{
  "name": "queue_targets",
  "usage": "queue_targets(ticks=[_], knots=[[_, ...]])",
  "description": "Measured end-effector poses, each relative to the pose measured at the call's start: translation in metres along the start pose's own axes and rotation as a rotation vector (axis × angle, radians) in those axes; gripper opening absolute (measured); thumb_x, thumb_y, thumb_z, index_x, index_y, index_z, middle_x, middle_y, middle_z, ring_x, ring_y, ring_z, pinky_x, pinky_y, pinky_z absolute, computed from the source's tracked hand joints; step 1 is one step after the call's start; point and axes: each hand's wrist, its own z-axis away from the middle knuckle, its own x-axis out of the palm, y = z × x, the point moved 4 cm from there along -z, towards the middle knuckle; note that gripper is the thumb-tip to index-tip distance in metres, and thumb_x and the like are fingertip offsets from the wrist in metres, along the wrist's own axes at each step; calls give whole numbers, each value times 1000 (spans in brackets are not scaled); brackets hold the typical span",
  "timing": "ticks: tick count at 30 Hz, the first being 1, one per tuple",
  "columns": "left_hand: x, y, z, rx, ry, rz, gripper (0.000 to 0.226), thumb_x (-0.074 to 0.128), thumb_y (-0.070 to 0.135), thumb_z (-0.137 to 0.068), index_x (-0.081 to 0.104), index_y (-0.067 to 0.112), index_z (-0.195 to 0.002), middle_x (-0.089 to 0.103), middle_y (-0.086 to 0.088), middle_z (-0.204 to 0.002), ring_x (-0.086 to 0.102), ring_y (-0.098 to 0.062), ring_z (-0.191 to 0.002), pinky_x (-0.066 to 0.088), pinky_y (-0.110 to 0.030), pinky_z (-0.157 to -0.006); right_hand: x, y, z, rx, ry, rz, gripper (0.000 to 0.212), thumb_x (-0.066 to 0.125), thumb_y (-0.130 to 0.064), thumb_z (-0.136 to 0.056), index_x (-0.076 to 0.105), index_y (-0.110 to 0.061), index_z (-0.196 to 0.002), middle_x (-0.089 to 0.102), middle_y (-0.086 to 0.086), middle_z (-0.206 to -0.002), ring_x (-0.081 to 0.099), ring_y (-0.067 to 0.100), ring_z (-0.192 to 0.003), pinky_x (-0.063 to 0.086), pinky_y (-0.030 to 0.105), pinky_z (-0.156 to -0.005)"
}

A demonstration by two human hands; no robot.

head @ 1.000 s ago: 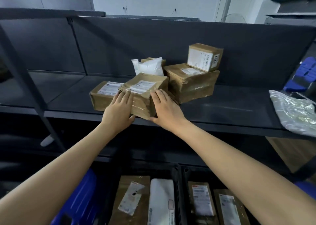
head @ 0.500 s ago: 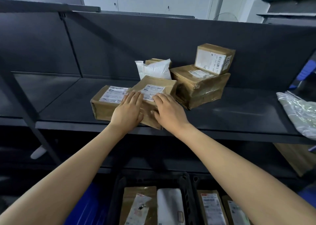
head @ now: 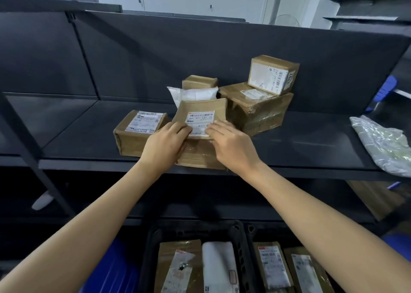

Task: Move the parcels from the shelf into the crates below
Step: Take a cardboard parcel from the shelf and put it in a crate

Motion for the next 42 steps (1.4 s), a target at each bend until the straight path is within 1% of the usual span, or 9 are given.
queue_targets(ticks=[6, 8, 11, 17, 24, 29, 33, 36, 42], knots=[[-15, 7, 26, -373, -16, 438, 90, 71, 57, -69, 37, 18, -143, 37, 13, -143, 32, -4, -131, 32, -24, -104, -40, -1, 34, -52, 62, -18, 29, 71, 3, -77, 71, 0, -106, 71, 14, -111, 66, 27, -109, 52, 41, -96], [-16, 14, 35, -637, -74, 816, 102, 66, 73, -59, 38, 23, -143, 40, 18, -138, 37, -1, -127, 33, -19, -102, -53, -2, 45, -74, 90, -20, 27, 68, 3, -79, 71, 1, -106, 71, 14, -111, 65, 27, -110, 52, 42, -96], [-13, 36, 43, -864, -150, 1396, 52, 57, 70, -72, 68, 38, -111, 69, 12, -117, 65, -7, -103, 51, -22, -79, -73, -3, 63, -134, 162, -9, 23, 65, 2, -84, 71, 1, -106, 70, 15, -112, 65, 28, -110, 52, 43, -94], [-14, 82, 55, -1009, -384, 1718, 43, 46, 60, -82, 73, 35, -104, 72, 3, -112, 71, -13, -92, 57, -33, -67, -103, -7, 102, -250, 288, 42, 19, 62, -1, -90, 72, 1, -107, 68, 14, -115, 62, 27, -115, 51, 42, -96], [-18, 122, 65, -1143, -288, 1700, 37, 48, 49, -86, 79, 28, -85, 75, -1, -104, 73, -14, -80, 55, -28, -61, -124, 2, 137, -191, 99, -85, 39, 68, -20, -88, 63, 0, -121, 60, 13, -130, 53, 25, -127, 47, 41, -102], [-24, 139, 73, -1093, -212, 1660, 36, 50, 45, -87, 74, 21, -101, 74, -3, -105, 73, -16, -83, 55, -26, -59, -141, 14, 151, 379, -64, -728, 80, 53, -68, -80, 35, -27, -146, 37, -15, -150, 31, -3, -138, 30, 16, -111], [-30, 155, 81, -1034, -145, 1651, 40, 57, 43, -79, 69, 18, -108, 73, -6, -109, 72, -17, -85, 55, -24, -59, -134, 27, 156, 785, -210, -938, 91, 50, -85, -65, 35, -40, -143, 53, -20, -136, 51, -5, -121, 42, 25, -102], [-35, 167, 86, -975, -75, 1676, 47, 64, 44, -68, 70, 19, -108, 72, -8, -111, 71, -20, -91, 55, -23, -62, -128, 24, 163, 863, -327, -1125, 71, 55, -80, -62, 60, -41, -121, 71, -23, -105, 67, -5, -93, 46, 22, -82], [-41, 180, 102, -886, -50, 1586, 40, 57, 30, -83, 60, 18, -122, 72, -4, -111, 70, -18, -97, 55, -21, -69, -122, 13, 184, 913, -184, -1248, 39, 62, -68, -68, 73, -43, -96, 74, -14, -100, 69, 4, -94, 47, 27, -85]])
